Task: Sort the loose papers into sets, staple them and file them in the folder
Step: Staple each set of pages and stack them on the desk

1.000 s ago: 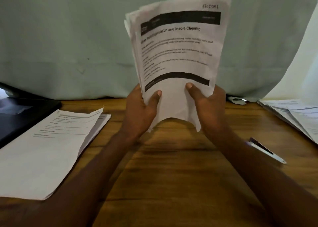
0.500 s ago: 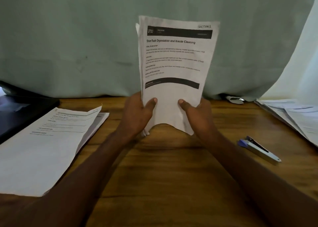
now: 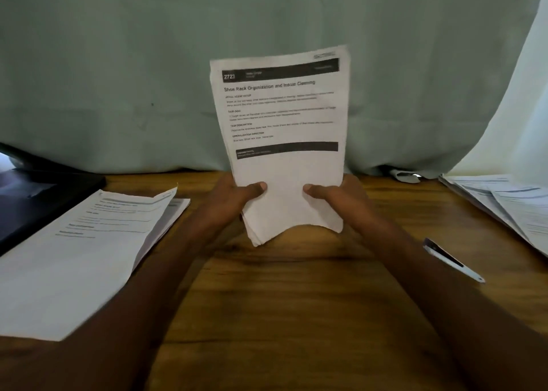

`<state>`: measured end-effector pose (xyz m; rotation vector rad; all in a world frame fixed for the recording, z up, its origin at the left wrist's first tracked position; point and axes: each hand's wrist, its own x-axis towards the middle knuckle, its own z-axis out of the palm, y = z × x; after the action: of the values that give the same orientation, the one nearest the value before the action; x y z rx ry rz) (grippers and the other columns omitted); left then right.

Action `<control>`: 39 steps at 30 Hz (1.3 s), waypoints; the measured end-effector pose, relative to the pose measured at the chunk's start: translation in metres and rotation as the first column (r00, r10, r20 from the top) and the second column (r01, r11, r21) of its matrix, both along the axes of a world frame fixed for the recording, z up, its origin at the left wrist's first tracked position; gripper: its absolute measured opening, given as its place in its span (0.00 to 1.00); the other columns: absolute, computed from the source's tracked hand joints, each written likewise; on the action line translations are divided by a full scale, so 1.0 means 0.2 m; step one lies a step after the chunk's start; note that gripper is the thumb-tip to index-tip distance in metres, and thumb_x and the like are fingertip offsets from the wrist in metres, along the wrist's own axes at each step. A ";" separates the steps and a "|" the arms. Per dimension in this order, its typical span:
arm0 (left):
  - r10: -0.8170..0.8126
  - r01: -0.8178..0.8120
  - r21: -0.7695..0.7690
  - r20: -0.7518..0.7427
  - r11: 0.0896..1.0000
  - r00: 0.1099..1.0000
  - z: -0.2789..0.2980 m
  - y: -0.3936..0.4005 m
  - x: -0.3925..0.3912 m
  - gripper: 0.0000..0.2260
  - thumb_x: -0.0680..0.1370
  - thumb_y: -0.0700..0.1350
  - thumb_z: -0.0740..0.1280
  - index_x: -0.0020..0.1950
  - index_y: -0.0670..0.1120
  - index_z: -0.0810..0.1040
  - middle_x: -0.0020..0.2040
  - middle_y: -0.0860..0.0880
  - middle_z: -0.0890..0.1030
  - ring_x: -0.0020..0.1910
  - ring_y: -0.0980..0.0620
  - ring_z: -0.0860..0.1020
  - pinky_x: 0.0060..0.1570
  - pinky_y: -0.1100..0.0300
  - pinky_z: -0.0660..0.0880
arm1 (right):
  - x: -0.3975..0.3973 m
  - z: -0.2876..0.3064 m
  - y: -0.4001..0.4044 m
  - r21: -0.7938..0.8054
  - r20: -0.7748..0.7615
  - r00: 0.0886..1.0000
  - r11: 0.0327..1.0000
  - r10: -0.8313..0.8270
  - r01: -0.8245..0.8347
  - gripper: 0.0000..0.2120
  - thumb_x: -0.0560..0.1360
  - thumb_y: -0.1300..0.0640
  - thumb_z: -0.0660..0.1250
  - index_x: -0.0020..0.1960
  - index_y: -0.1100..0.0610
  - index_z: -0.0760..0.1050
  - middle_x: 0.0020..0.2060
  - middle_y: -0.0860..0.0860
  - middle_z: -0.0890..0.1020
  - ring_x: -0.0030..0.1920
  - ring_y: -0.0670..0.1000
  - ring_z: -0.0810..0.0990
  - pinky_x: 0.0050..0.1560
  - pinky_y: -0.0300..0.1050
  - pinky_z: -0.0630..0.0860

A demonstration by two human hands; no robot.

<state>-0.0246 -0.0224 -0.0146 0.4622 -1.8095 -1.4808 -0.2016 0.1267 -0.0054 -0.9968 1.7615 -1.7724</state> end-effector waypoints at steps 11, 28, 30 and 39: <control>-0.424 0.320 0.303 0.393 0.898 0.816 -0.02 -0.06 0.11 0.27 0.71 0.44 0.79 0.68 0.52 0.76 0.57 0.48 0.87 0.54 0.47 0.86 0.46 0.55 0.84 | -0.15 -0.02 0.04 -0.059 0.438 0.888 0.990 0.140 -0.127 0.18 0.79 0.65 0.69 0.69 0.60 0.77 0.60 0.59 0.84 0.60 0.62 0.84 0.64 0.63 0.78; 0.192 -0.222 0.208 0.155 0.952 0.969 -0.10 -0.19 -0.05 0.11 0.86 0.50 0.63 0.49 0.49 0.82 0.45 0.50 0.88 0.42 0.50 0.87 0.42 0.57 0.82 | -0.13 -0.07 0.02 0.135 0.368 0.868 0.904 0.335 -0.406 0.20 0.76 0.71 0.69 0.67 0.60 0.77 0.60 0.58 0.84 0.59 0.59 0.85 0.53 0.54 0.84; 0.139 -0.172 0.235 0.148 0.957 0.979 -0.10 -0.17 -0.03 0.10 0.85 0.49 0.63 0.53 0.48 0.82 0.48 0.49 0.88 0.41 0.50 0.87 0.35 0.59 0.82 | -0.13 -0.07 0.01 0.131 0.386 0.877 0.924 0.285 -0.359 0.20 0.76 0.69 0.71 0.67 0.61 0.77 0.59 0.60 0.84 0.58 0.60 0.85 0.55 0.56 0.84; 0.048 -0.078 0.213 0.141 0.974 0.989 -0.07 -0.07 -0.02 0.09 0.84 0.44 0.65 0.57 0.41 0.82 0.48 0.44 0.88 0.49 0.43 0.87 0.46 0.51 0.85 | -0.20 -0.05 0.02 0.258 0.358 0.933 0.958 0.023 -0.123 0.21 0.74 0.65 0.74 0.66 0.65 0.76 0.53 0.62 0.86 0.51 0.64 0.86 0.47 0.60 0.85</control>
<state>-0.0281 -0.0358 -0.0282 0.7381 -1.7241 -1.6453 -0.2408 0.1302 -0.0156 -0.5791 1.6575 -1.4938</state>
